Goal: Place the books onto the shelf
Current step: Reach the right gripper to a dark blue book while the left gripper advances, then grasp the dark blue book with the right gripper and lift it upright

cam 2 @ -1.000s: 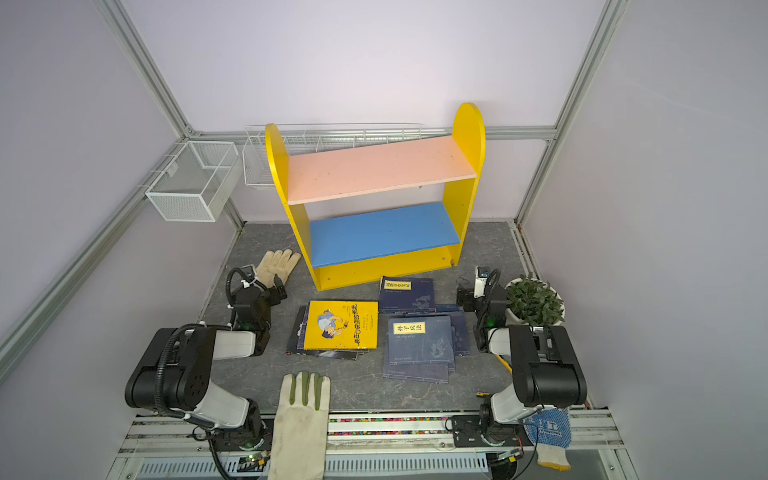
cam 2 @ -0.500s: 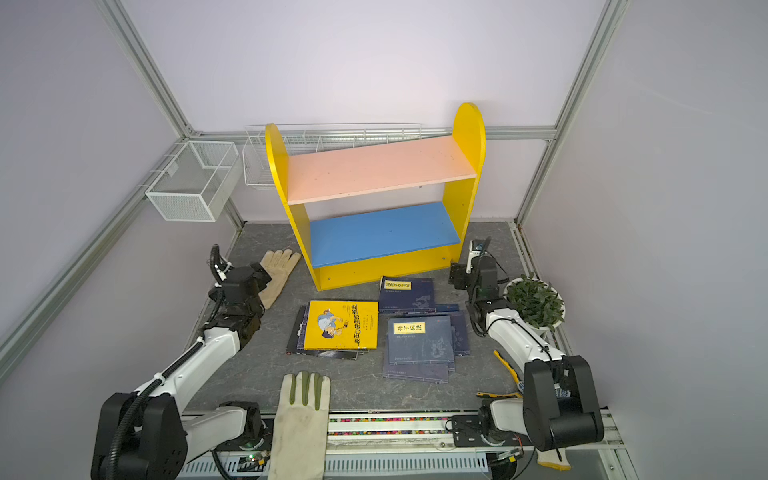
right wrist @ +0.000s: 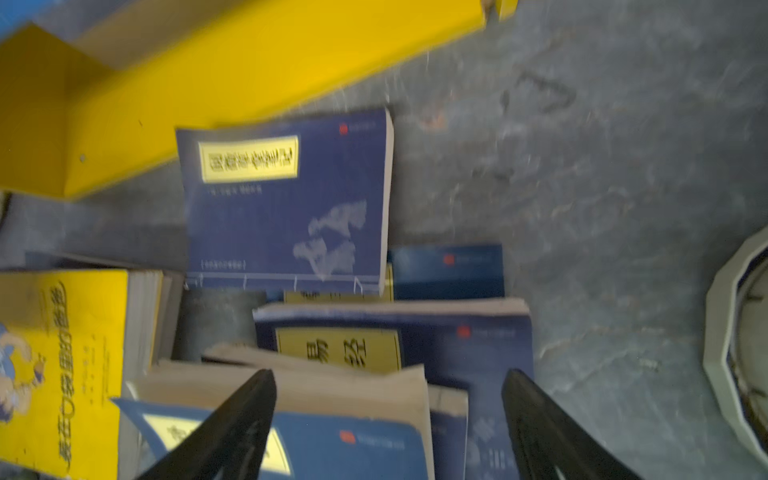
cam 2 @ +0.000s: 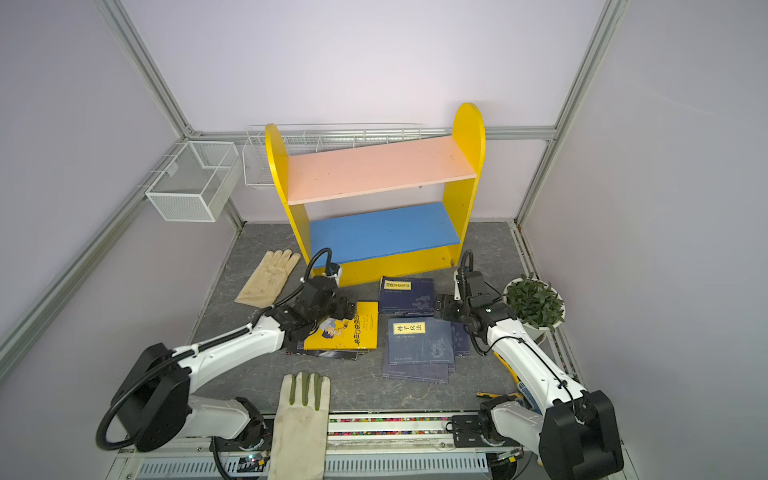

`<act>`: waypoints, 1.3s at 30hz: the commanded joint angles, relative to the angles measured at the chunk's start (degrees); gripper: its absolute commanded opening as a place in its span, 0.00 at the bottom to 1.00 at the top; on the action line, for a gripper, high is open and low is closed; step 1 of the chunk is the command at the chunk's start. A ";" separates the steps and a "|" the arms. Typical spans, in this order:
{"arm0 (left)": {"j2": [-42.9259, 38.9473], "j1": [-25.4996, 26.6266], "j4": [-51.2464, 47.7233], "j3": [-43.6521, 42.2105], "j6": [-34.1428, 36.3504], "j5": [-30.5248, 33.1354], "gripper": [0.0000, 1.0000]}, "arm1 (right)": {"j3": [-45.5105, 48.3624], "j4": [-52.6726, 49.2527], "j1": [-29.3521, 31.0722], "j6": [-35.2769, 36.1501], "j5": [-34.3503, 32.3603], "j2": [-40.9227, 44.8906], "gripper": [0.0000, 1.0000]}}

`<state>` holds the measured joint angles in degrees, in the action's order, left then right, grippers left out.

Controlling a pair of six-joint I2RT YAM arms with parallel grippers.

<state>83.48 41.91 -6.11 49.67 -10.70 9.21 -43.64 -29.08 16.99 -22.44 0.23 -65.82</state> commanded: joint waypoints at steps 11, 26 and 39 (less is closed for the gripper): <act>19.39 0.52 -14.33 20.46 13.15 -28.89 0.99 | 2.43 -15.16 -1.07 0.37 17.54 -3.98 0.72; 21.50 0.49 -16.50 22.76 13.93 -29.98 0.95 | 2.73 -9.47 -1.67 2.71 17.58 -10.01 0.36; 19.51 -2.84 -11.39 20.00 9.04 -29.44 0.96 | -1.30 -3.04 -4.82 0.62 14.14 -14.53 0.06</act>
<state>104.99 40.99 -19.53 70.81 -0.03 -19.55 -43.20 -37.43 13.69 -19.51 19.84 -77.69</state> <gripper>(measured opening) 0.958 0.116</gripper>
